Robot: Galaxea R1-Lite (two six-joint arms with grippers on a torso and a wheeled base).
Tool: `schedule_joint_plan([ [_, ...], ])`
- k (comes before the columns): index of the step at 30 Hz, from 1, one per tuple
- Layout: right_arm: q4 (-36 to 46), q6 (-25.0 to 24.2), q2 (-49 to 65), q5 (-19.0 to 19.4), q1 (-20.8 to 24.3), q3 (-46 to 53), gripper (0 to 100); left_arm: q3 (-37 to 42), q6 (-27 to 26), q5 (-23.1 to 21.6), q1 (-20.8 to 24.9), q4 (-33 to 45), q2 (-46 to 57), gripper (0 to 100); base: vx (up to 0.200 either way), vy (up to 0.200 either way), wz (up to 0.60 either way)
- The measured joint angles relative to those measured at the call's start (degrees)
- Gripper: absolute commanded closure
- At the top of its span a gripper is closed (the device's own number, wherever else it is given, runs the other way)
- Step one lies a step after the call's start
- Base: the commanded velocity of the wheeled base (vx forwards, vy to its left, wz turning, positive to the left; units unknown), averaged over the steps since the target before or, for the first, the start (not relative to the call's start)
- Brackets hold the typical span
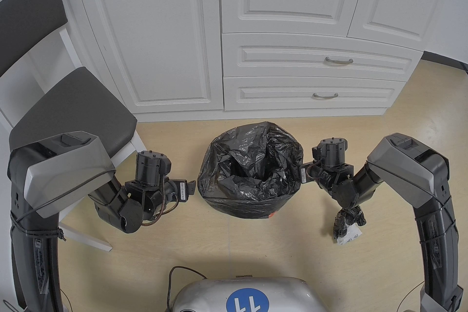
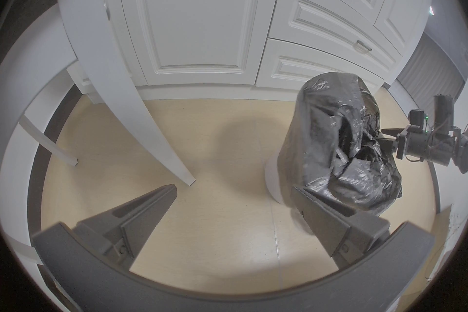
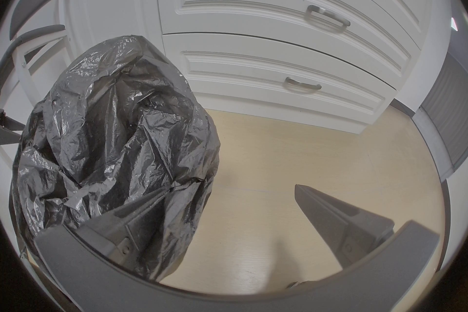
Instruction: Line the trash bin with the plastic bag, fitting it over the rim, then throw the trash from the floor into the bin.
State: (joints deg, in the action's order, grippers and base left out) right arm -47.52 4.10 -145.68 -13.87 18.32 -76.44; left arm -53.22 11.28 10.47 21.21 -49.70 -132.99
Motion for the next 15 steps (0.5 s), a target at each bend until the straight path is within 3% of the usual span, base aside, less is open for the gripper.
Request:
schedule_joint_plan([
  [7,0.6,-0.1,1.3,0.5,0.8,2.6,0,0.2,-0.1,0.0,0.0,-1.5,-0.4,0,0.000,0.000,0.00],
  [15,1.6,-0.2,3.6,0.7,4.8,7.9,0,0.2,-0.1,0.0,0.0,-1.5,-0.4,0,0.000,0.000,0.00],
])
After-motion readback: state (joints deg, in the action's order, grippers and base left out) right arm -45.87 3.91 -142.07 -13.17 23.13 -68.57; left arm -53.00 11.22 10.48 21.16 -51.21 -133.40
